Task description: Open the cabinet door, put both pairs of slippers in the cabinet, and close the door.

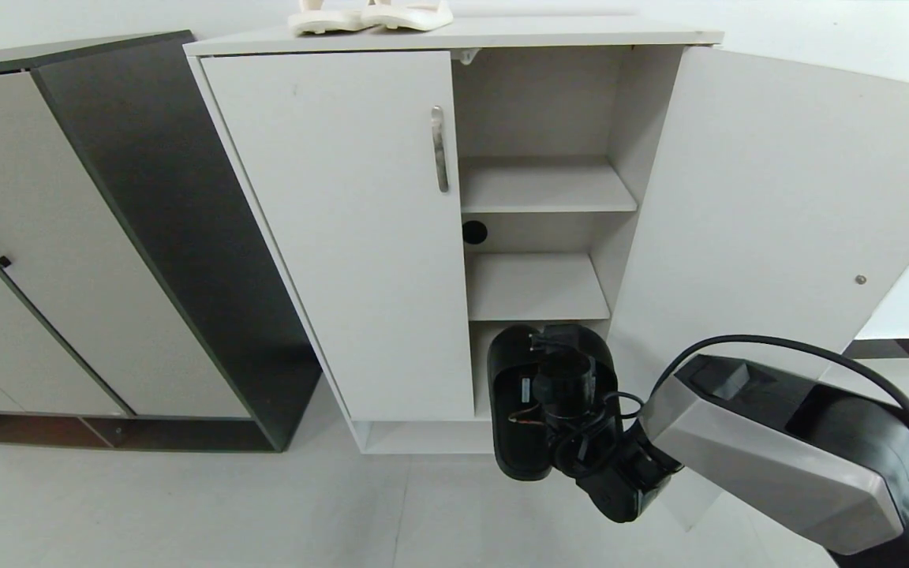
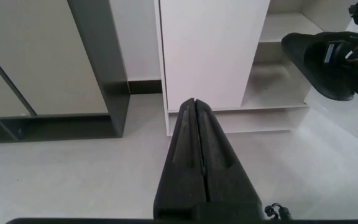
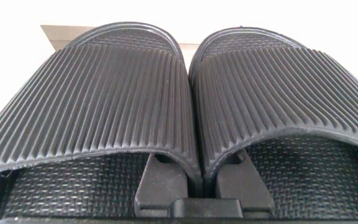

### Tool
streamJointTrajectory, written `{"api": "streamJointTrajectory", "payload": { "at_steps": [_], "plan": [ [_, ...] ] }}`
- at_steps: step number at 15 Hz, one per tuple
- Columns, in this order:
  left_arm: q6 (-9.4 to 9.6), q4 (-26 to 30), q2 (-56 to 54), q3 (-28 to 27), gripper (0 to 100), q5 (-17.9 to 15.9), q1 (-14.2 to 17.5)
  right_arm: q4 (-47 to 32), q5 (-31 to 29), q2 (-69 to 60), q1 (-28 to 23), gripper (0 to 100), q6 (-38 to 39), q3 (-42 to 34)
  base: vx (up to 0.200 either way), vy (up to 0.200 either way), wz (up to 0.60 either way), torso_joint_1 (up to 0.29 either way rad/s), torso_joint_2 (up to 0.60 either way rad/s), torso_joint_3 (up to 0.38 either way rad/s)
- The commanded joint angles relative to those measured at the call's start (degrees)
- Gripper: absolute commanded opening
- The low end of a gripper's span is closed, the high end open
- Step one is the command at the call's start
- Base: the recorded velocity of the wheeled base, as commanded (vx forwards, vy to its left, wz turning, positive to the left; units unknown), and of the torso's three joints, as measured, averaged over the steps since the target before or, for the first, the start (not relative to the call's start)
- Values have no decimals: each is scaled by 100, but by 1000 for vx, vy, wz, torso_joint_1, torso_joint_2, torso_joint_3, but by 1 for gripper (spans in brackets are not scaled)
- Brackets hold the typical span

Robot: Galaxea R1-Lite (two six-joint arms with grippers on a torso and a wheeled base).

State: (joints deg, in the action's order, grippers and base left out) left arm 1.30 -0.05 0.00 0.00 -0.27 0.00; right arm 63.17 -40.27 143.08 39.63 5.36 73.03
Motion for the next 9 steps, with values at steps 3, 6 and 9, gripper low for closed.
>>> {"api": "streamJointTrajectory", "payload": {
  "at_steps": [3,6,9],
  "plan": [
    [10,5,9,0,0,0,0,2,-8,-17,1,0,-9,9,200,0,0,-1,4,-1],
    [10,5,9,0,0,0,0,11,-52,-43,1,0,-44,9,200,0,0,6,2,4],
    [10,5,9,0,0,0,0,11,-69,-35,1,0,-132,0,200,0,0,1,1,2]
  ]
}}
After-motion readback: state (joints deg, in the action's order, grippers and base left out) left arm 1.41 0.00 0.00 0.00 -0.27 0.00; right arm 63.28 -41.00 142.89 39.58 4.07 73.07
